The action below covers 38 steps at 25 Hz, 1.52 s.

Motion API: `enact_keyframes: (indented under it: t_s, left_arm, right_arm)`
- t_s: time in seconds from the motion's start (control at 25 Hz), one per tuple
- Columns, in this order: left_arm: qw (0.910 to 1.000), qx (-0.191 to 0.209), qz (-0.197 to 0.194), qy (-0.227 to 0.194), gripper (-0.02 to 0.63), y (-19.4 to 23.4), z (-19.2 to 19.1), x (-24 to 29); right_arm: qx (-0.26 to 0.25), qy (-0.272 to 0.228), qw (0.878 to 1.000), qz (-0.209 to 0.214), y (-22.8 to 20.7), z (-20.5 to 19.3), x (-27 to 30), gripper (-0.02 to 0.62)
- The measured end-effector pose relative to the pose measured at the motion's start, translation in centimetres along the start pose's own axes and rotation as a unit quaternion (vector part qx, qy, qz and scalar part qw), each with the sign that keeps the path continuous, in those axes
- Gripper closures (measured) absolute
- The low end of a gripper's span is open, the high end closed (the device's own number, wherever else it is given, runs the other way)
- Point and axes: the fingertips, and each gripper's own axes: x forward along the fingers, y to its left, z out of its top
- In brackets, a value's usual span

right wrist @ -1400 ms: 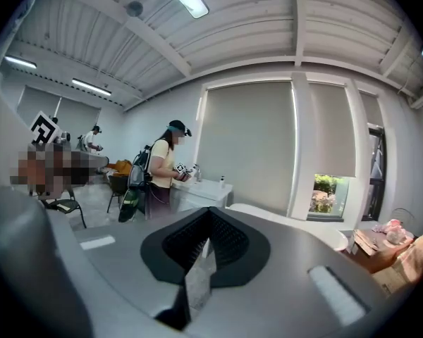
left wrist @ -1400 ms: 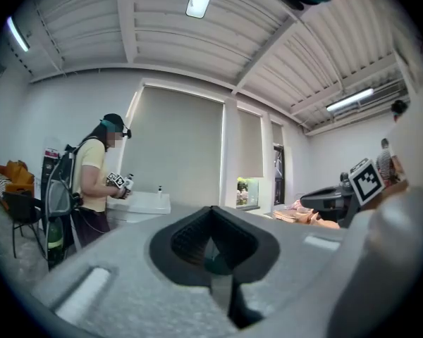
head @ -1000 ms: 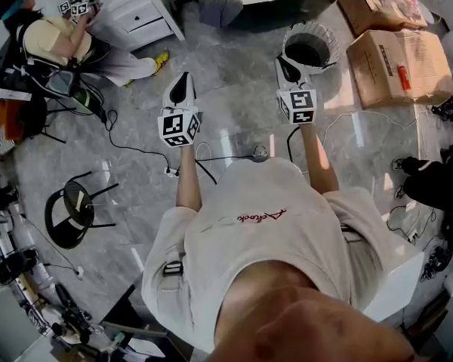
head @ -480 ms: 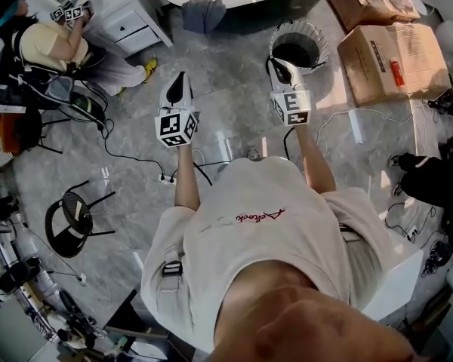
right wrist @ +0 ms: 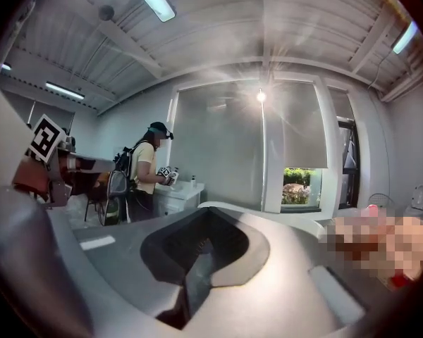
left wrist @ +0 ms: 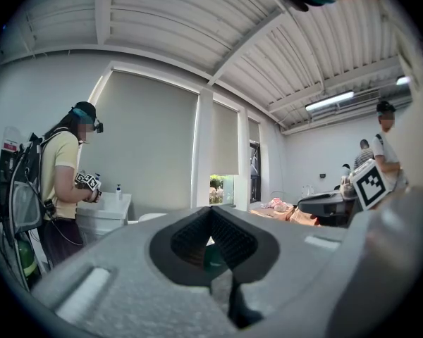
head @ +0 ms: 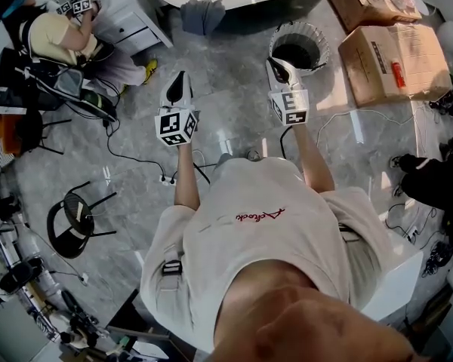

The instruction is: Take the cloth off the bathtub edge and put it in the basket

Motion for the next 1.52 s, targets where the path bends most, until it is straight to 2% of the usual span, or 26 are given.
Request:
enact_keyframes:
  t_s: [0.4,1.08,1.52]
  left_arm:
    - [0.9996,-0.006,-0.028,-0.004,0.606,3.0,0.3,1.8]
    - [0.9990,-0.012,-0.041,-0.013,0.606,11.5,1.1,1.3]
    - [0.9981,-0.018,-0.057,-0.010,0.606,12.0,0.3,1.3]
  right_arm:
    - [-0.007,0.005,1.000,-0.021,1.6,1.3,2.3,0.589]
    - [-0.015,-0.004,0.999,-0.050,6.7,3.9,6.9,0.589]
    - [-0.016,0.003,0.997,-0.070,7.7,3.2,6.3,0.589]
